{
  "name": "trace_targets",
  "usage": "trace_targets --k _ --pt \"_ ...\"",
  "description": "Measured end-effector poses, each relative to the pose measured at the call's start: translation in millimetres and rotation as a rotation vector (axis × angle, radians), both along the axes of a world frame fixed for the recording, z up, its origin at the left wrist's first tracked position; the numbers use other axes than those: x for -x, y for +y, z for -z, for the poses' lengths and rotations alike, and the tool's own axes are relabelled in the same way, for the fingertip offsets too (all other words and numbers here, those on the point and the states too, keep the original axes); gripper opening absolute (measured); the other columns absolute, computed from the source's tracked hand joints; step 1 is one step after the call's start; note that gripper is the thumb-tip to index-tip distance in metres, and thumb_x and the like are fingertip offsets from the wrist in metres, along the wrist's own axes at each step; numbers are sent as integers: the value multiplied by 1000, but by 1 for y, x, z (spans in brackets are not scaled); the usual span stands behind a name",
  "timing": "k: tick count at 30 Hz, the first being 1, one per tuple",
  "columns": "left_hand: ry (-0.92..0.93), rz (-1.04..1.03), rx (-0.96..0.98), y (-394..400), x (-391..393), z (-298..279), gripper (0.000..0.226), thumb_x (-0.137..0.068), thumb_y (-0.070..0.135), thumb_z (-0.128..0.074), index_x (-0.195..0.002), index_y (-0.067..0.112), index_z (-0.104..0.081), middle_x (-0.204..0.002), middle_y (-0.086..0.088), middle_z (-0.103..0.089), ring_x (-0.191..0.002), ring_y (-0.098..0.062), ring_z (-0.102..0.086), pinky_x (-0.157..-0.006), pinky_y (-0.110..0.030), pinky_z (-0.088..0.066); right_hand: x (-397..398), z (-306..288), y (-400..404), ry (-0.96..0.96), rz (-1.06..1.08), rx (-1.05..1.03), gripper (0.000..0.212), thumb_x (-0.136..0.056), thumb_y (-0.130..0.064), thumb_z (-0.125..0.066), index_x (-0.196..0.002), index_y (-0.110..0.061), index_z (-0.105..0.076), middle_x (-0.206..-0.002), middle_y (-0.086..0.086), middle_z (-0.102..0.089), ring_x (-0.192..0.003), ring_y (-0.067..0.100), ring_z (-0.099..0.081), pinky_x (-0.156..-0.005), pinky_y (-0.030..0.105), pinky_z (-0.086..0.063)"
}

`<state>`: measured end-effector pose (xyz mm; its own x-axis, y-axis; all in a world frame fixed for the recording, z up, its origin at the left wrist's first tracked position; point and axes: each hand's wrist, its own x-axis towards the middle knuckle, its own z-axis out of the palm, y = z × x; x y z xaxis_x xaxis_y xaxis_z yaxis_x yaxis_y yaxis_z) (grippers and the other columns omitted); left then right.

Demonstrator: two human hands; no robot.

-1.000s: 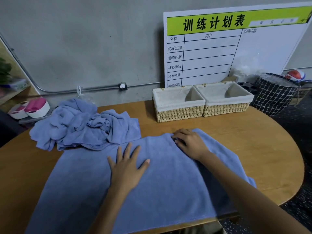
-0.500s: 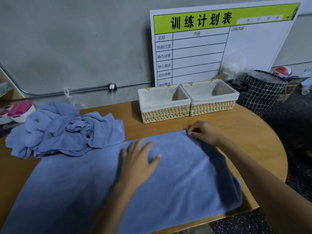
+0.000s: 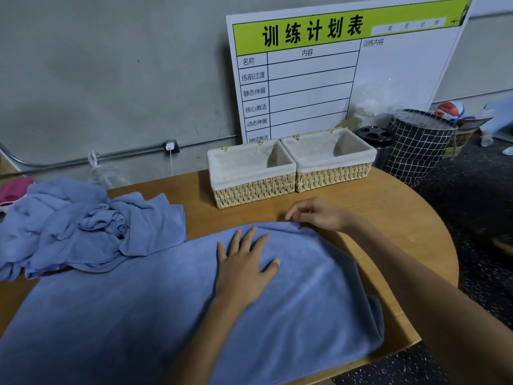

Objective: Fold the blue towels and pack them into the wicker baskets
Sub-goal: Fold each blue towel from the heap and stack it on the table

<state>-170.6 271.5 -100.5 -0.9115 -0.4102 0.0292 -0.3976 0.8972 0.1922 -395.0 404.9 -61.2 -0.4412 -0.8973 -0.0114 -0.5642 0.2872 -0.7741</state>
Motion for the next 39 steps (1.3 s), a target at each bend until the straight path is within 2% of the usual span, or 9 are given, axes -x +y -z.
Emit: trace_targets --k 4,7,14,18,24,27,32,35,39 --pt "11 1 1 0 0 0 68 -96 70 -33 -157 42 -20 -167 18 -1 -154 -14 5 -122 -57 1 12 -10 2 144 -139 -183 18 -99 -13 -59 -108 -18 -74 -102 -17 -69 -92 -5 -61 -87 19 -43" --pt "21 9 -5 0 -1 1 67 -96 70 -33 -156 42 -20 -167 18 -1 -154 -14 6 -122 -57 1 19 -23 4 230 -176 -219 14 -97 -22 -65 -96 -12 -75 -87 -13 -70 -79 -10 -60 -77 17 -40" --pt "39 0 2 0 -1 3 68 -93 72 -30 -155 45 -19 -167 20 0 -155 -14 4 -121 -57 0 15 -49 -1 -30 -39 50 39 -95 -25 -67 -61 -14 -52 -55 -17 -47 -55 -2 -43 -60 7 -36" --pt "37 3 3 -1 -1 4 68 -94 71 -29 -155 44 -18 -167 19 1 -155 -14 5 -122 -57 0 23 -56 11 -117 23 97 22 -90 -30 -74 -76 -14 -65 -71 -11 -64 -69 1 -58 -68 15 -43" --pt "29 -13 11 0 0 2 76 -86 76 -18 -155 44 -19 -167 19 0 -155 -14 3 -121 -57 -1 53 -36 12 267 346 19 28 -79 -47 -80 -80 -21 -69 -86 2 -74 -82 18 -68 -81 39 -54" --pt "13 -32 17 2 1 3 88 -76 77 -3 -156 43 -19 -167 19 1 -155 -14 4 -121 -58 -1 50 -3 18 62 370 32 45 -80 -65 -69 -97 -23 -69 -96 12 -72 -90 25 -68 -81 42 -52" --pt "-12 -42 9 2 2 2 80 -84 77 -14 -157 42 -16 -167 18 4 -155 -15 7 -121 -58 1 44 -7 40 -204 182 -66 36 -90 -27 -73 -124 -25 -61 -121 -8 -61 -107 12 -60 -81 23 -50" --pt "-20 -35 10 2 0 2 84 -81 77 -8 -157 42 -17 -167 17 4 -155 -15 7 -121 -58 2 52 -4 46 -99 276 -5 37 -89 -25 -75 -123 -19 -63 -124 -3 -61 -110 18 -59 -81 27 -49" --pt "5 -35 3 2 1 2 85 -79 78 -6 -156 43 -18 -167 17 2 -155 -15 6 -121 -59 0 55 8 34 126 490 117 30 -92 -24 -72 -118 -14 -64 -102 7 -65 -91 21 -60 -70 29 -46"
